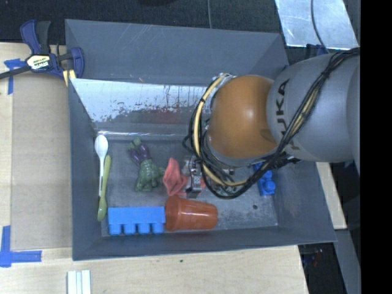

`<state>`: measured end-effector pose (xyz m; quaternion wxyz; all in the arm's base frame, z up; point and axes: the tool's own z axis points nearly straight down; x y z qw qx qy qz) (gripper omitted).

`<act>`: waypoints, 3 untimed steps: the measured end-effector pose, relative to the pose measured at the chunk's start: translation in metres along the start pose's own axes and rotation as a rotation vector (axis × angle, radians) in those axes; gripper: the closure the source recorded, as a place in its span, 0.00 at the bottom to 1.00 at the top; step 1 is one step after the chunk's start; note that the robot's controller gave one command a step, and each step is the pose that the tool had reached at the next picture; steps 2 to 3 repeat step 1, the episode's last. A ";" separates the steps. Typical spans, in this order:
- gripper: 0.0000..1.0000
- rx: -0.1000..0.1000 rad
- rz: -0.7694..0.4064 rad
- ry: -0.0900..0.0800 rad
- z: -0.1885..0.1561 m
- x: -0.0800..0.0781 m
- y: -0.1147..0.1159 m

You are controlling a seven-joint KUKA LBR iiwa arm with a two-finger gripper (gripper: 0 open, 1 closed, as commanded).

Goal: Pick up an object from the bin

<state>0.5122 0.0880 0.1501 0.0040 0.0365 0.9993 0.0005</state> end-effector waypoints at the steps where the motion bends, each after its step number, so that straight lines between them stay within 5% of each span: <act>1: 1.00 -0.001 0.005 -0.005 -0.076 -0.006 -0.007; 3: 1.00 -0.001 0.005 -0.005 -0.076 -0.006 -0.007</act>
Offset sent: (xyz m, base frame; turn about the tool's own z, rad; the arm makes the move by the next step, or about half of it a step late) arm 0.0218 0.0180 0.2506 -0.0090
